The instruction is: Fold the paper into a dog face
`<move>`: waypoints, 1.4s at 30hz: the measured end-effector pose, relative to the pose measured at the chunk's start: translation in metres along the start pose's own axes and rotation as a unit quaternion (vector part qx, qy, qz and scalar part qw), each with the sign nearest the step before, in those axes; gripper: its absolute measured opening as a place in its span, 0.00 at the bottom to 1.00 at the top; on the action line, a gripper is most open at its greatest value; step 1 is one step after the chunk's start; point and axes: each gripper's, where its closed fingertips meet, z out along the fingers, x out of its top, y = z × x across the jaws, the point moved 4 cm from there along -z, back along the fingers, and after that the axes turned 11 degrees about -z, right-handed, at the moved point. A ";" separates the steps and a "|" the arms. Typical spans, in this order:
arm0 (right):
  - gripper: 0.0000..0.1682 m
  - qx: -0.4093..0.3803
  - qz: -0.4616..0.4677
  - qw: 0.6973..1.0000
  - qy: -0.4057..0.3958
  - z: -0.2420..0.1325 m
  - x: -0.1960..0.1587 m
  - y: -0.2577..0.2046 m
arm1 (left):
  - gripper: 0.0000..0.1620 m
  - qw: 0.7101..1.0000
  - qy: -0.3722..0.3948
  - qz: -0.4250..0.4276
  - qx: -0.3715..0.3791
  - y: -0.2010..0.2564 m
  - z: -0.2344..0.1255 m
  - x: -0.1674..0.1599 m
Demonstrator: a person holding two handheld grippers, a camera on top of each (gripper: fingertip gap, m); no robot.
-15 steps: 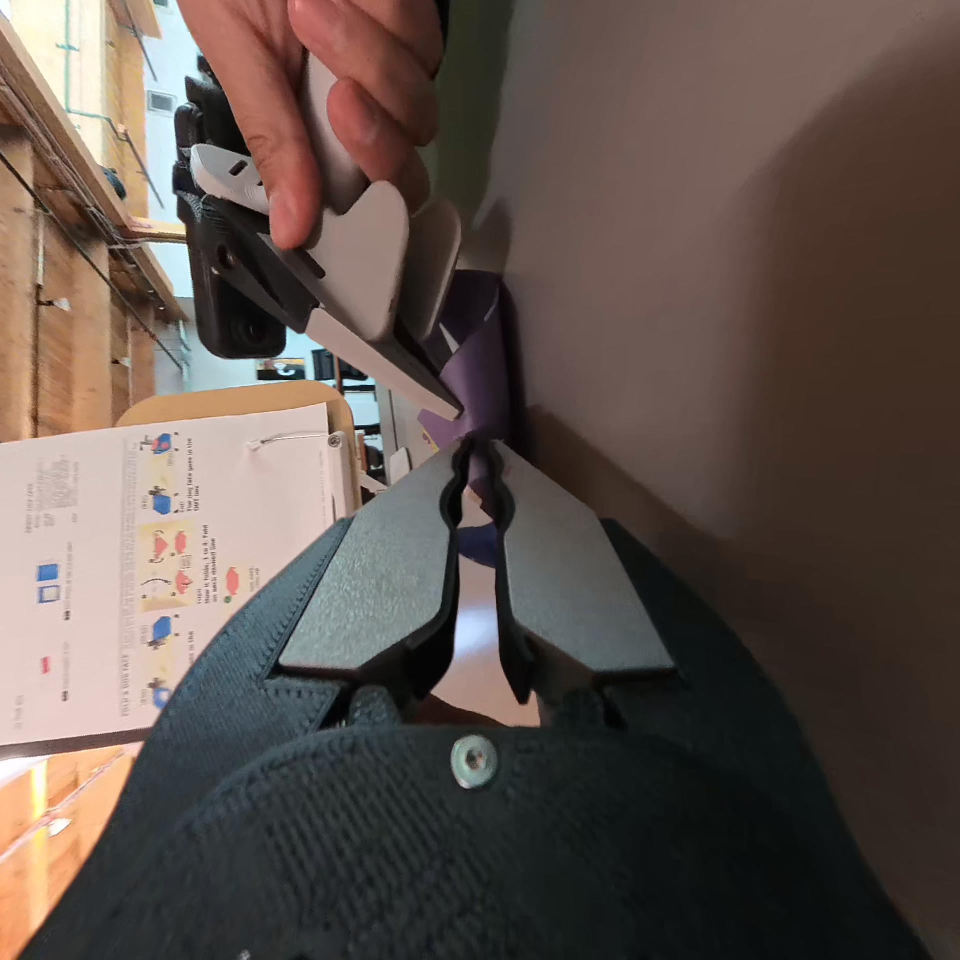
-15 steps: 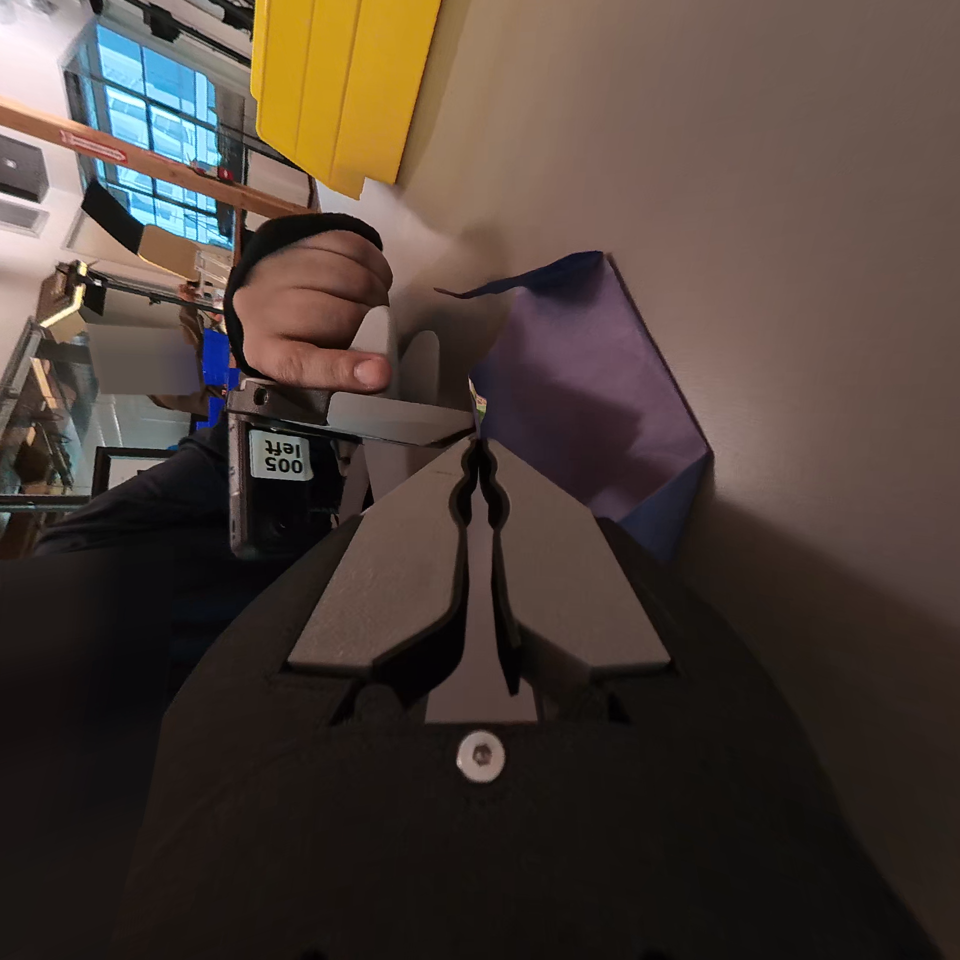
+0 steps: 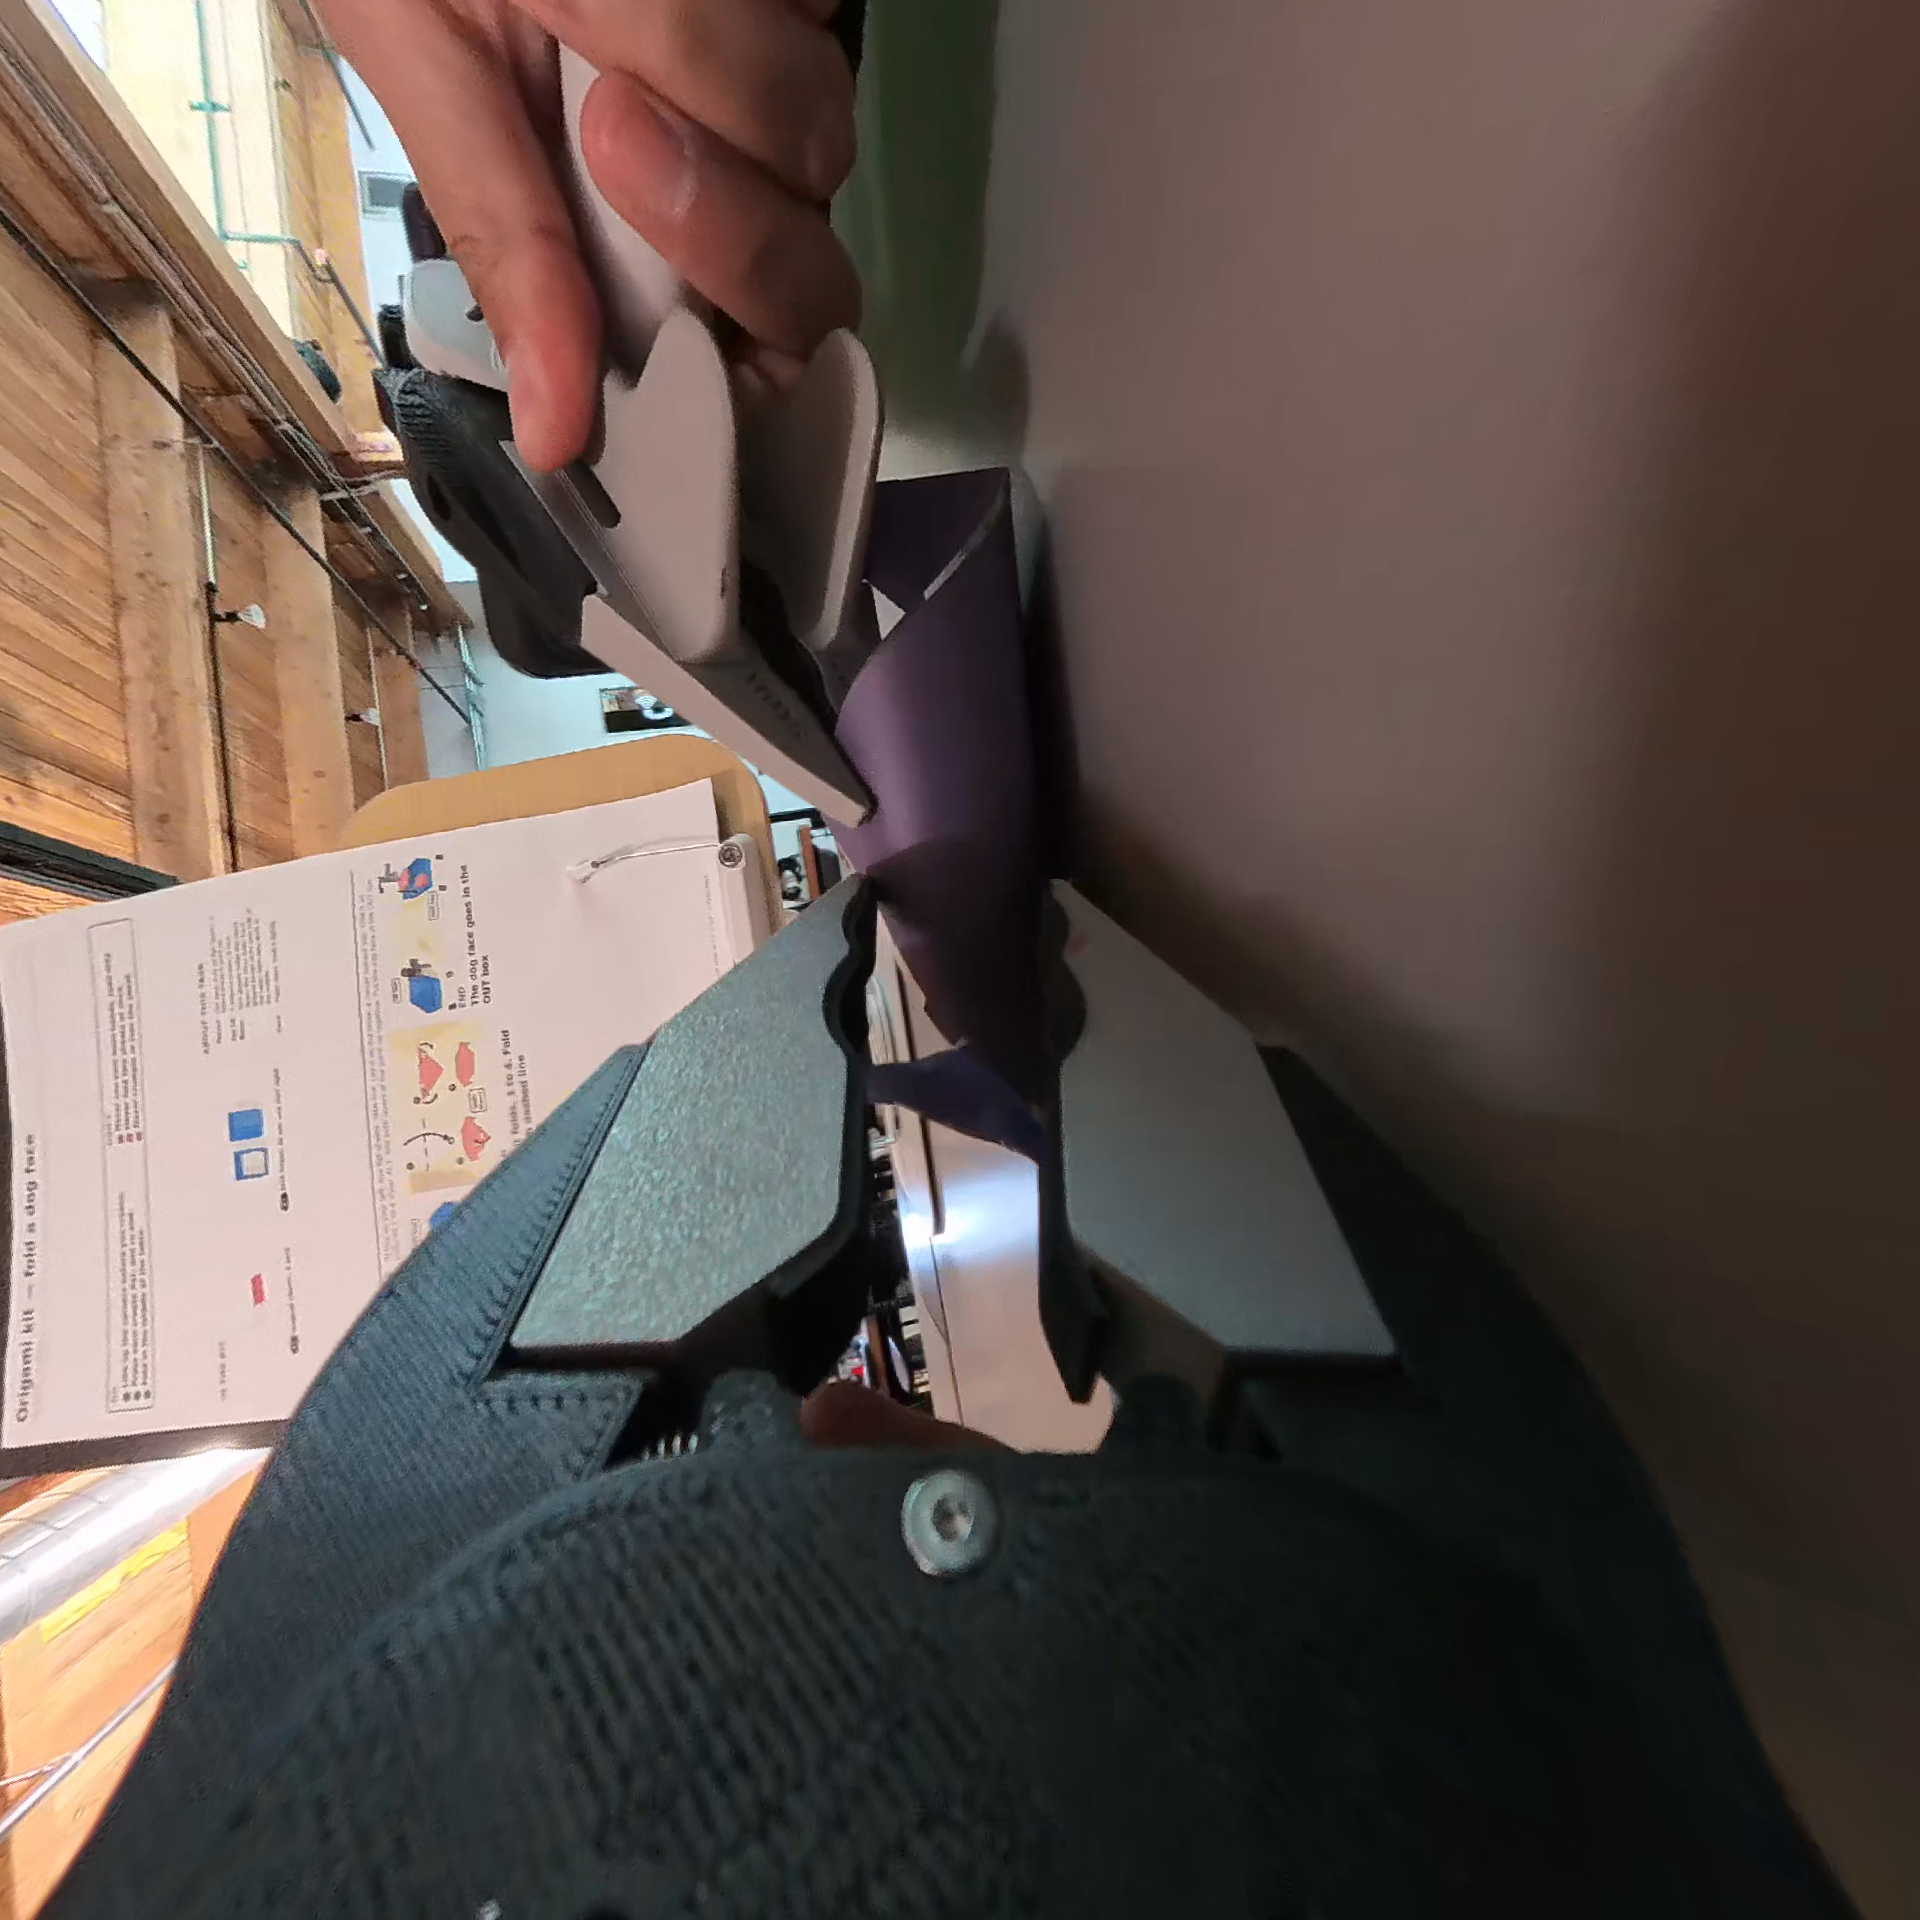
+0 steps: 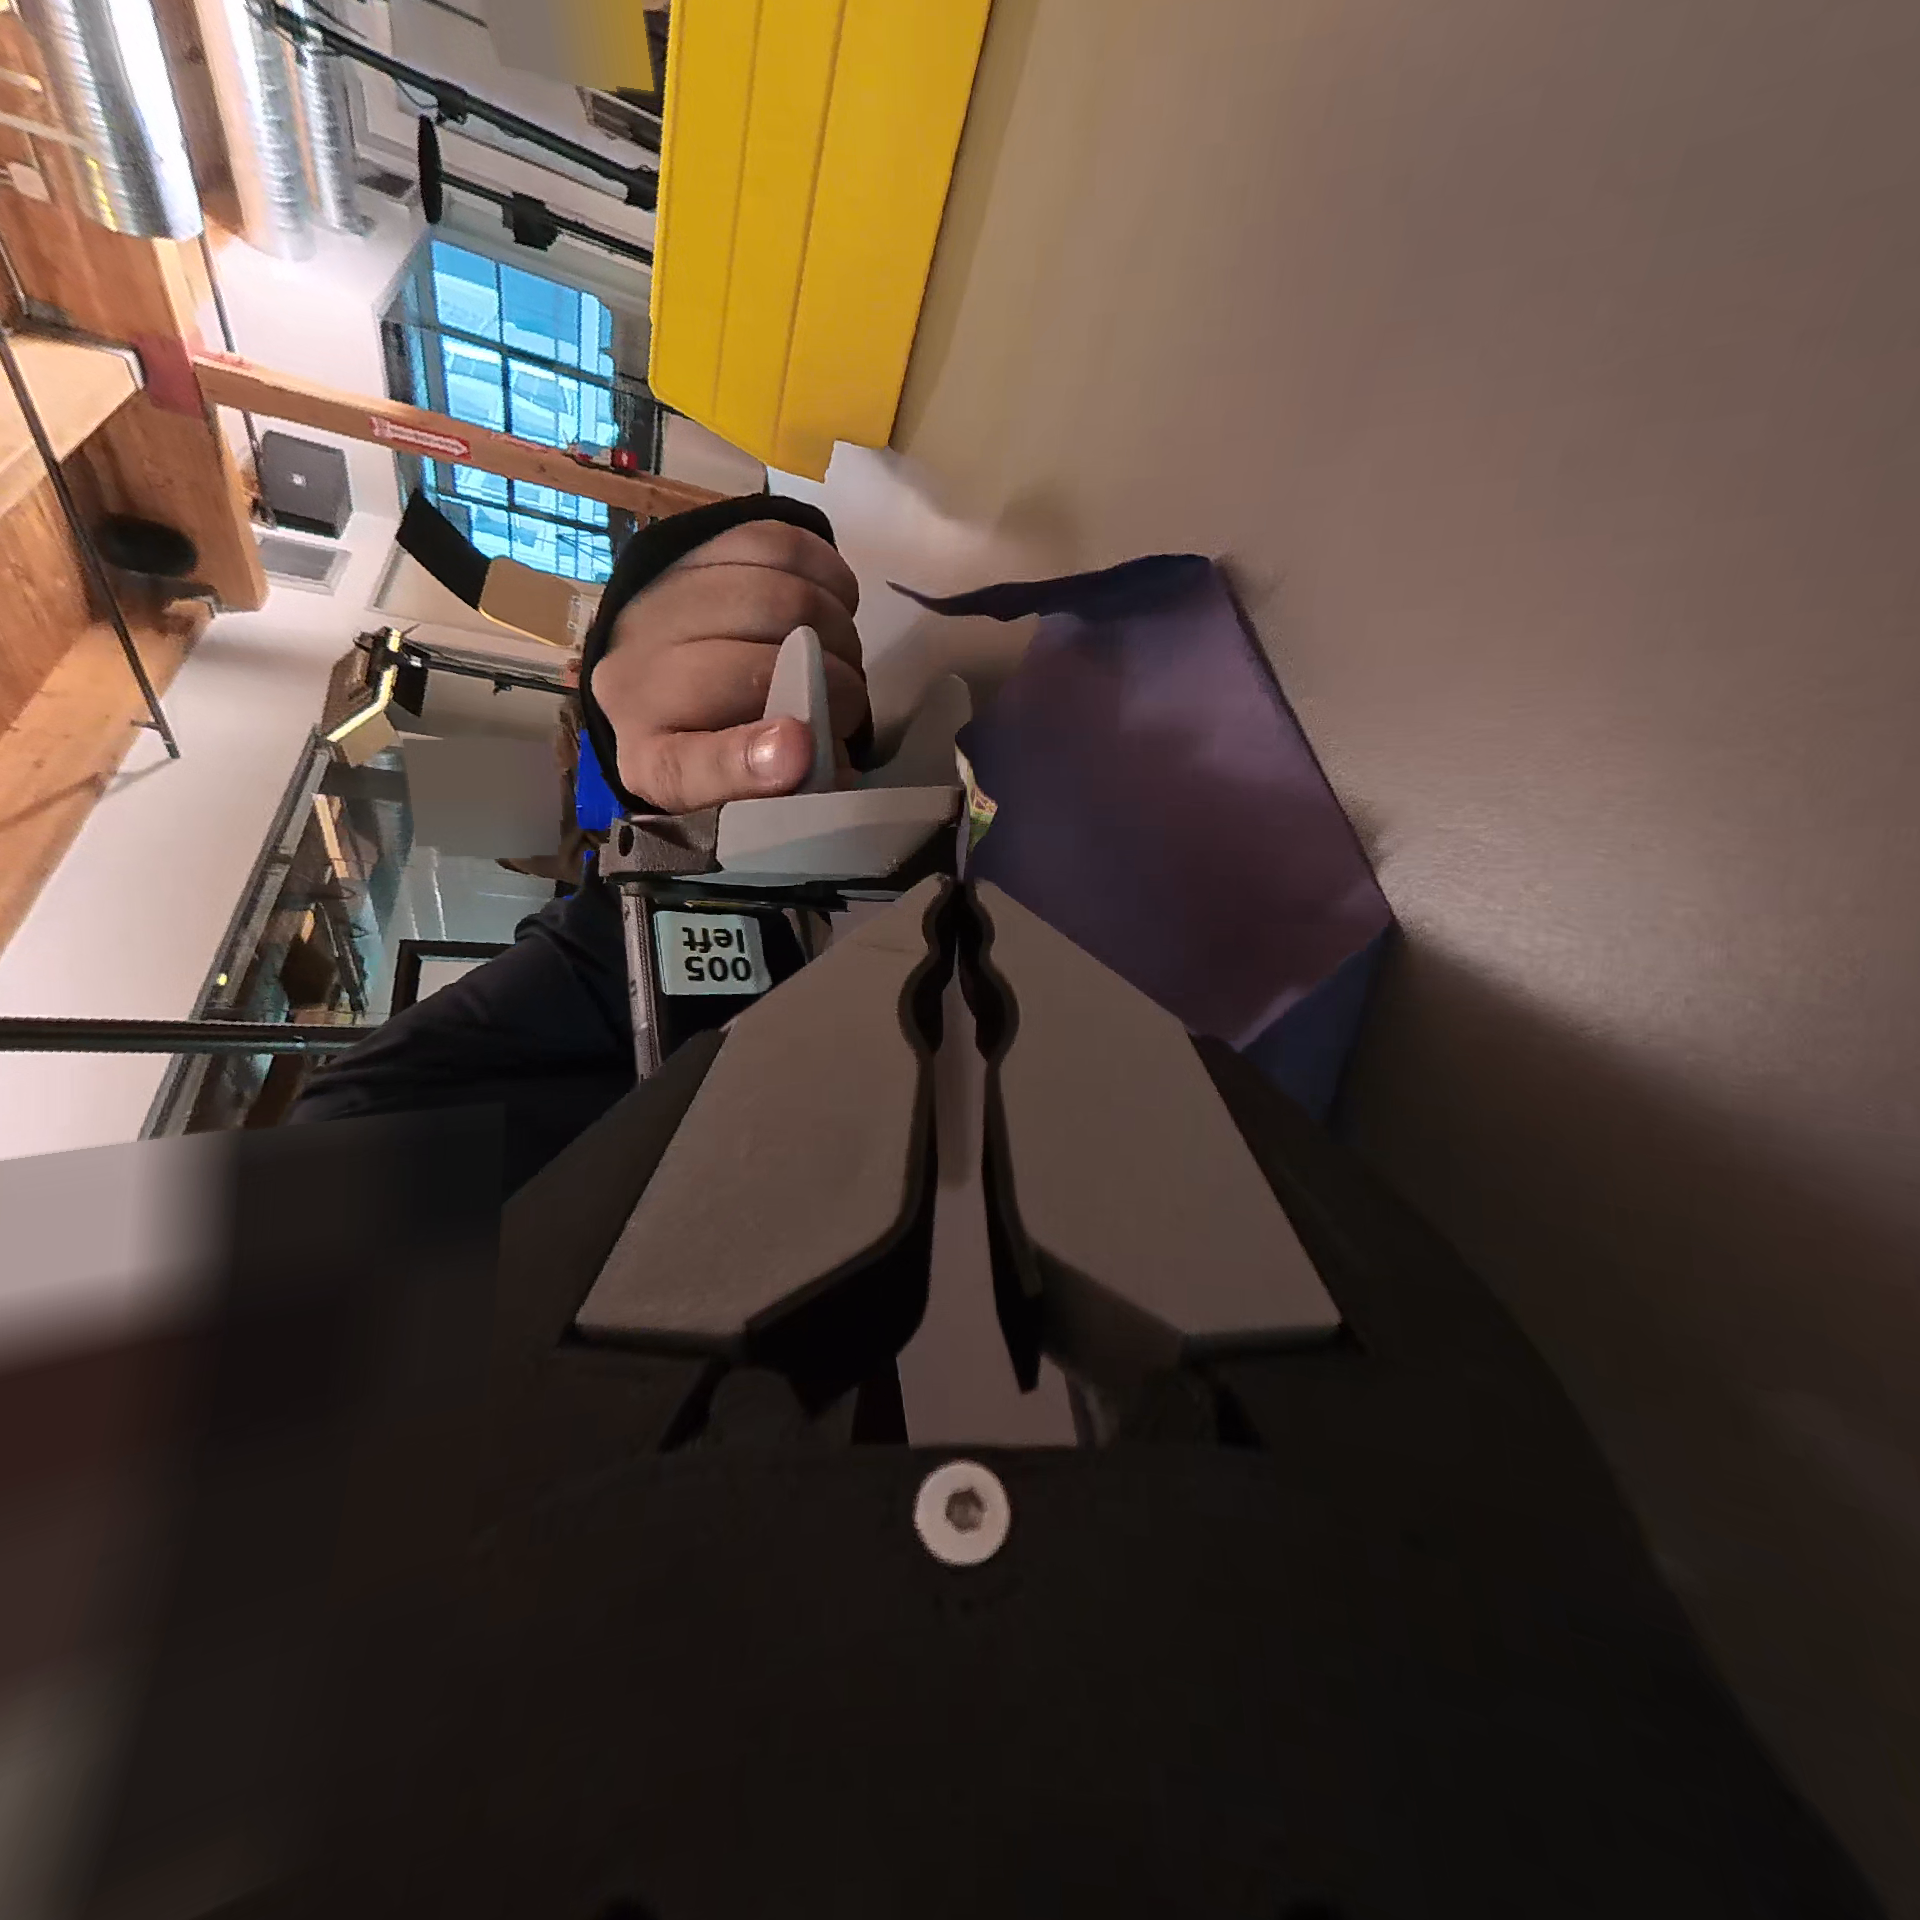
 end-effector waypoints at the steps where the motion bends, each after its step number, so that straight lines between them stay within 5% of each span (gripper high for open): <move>1: 0.00 0.003 0.003 1.000 0.002 0.000 0.000 0.000 | 0.17 1.000 -0.001 0.000 0.003 -0.001 0.000 0.000; 13: 0.03 -0.026 0.001 1.000 0.011 -0.003 0.003 0.008 | 0.05 0.999 -0.015 -0.045 -0.021 -0.005 0.007 0.000; 22: 0.29 -0.146 -0.172 0.974 -0.033 -0.013 -0.002 -0.010 | 0.06 0.994 -0.035 -0.093 -0.055 -0.001 0.012 -0.009; 26: 0.40 -0.252 -0.341 0.903 -0.069 -0.010 -0.016 -0.023 | 0.07 0.988 -0.035 -0.127 -0.083 0.001 0.013 -0.012; 34: 0.29 -0.430 -0.574 0.686 -0.124 0.006 -0.019 -0.013 | 0.07 0.971 -0.035 -0.190 -0.140 -0.007 0.016 -0.011; 42: 0.26 -0.479 -0.636 0.585 -0.156 0.011 -0.012 -0.003 | 0.07 0.951 -0.024 -0.243 -0.188 -0.010 0.016 -0.008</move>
